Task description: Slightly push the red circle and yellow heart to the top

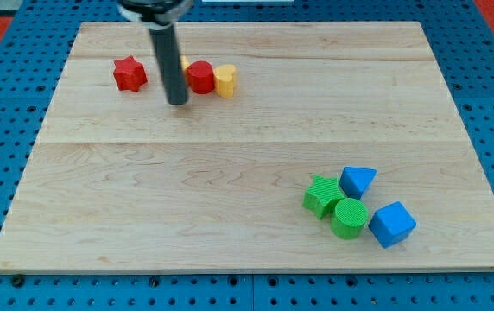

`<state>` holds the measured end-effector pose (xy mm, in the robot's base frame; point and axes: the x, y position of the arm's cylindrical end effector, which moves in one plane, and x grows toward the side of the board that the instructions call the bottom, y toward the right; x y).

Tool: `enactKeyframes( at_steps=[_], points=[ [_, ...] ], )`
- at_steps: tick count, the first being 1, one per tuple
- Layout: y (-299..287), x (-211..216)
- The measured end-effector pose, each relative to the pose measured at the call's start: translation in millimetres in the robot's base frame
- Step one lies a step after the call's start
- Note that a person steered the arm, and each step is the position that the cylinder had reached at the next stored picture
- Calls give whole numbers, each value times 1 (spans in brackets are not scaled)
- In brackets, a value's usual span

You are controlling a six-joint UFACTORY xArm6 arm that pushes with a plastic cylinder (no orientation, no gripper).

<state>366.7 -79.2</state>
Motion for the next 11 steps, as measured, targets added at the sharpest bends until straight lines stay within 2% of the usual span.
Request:
enactKeyframes(
  at_steps=[2, 3, 4, 6, 7, 8, 11],
  points=[
    [68, -19],
    [87, -8],
    [35, 4],
    [27, -31],
    [36, -25],
    [-10, 11],
    [-20, 11]
  ],
)
